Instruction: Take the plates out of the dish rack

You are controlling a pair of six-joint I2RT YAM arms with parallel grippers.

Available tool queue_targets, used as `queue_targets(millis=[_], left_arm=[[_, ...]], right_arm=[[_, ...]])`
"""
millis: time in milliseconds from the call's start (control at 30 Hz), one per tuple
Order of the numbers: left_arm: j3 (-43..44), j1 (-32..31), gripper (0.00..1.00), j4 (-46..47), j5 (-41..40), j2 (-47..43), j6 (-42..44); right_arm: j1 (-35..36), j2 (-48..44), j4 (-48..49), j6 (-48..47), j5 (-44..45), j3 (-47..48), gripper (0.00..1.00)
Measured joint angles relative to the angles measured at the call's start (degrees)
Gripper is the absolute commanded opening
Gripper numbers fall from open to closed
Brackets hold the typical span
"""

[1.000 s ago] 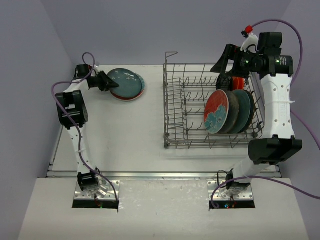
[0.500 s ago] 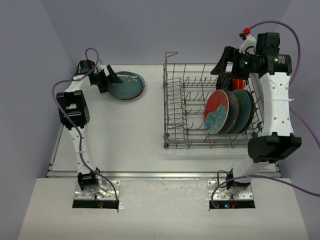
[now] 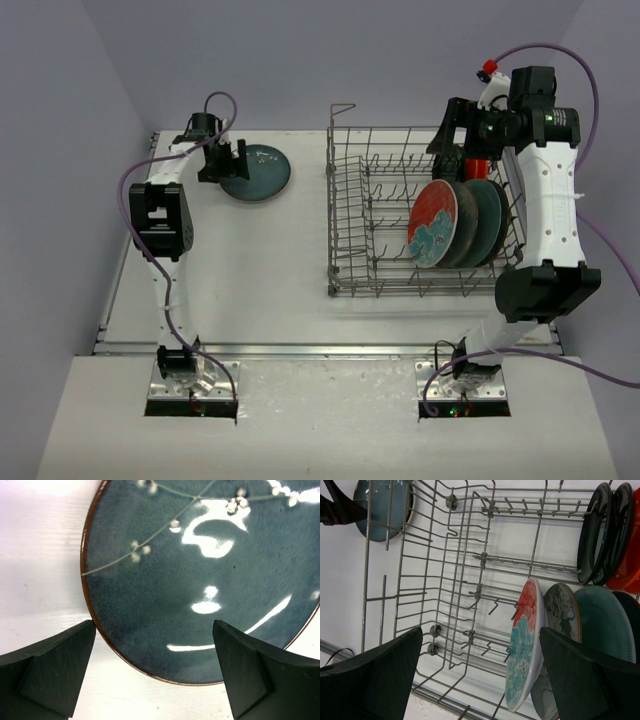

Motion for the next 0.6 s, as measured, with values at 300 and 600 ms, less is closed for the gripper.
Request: queue_targets(millis=[300, 600], left_arm=[[-0.31, -1.51, 1.0, -1.14, -2.03, -0.15, 1.51], [-13.99, -1.5, 1.0, 7.1, -7.99, -20.33, 3.88]], right_arm=[[0.0, -0.02, -0.03, -1.4, 0.04, -1.93, 0.98], [4.16, -2.0, 0.12, -7.96, 9.36, -5.93, 0.73]])
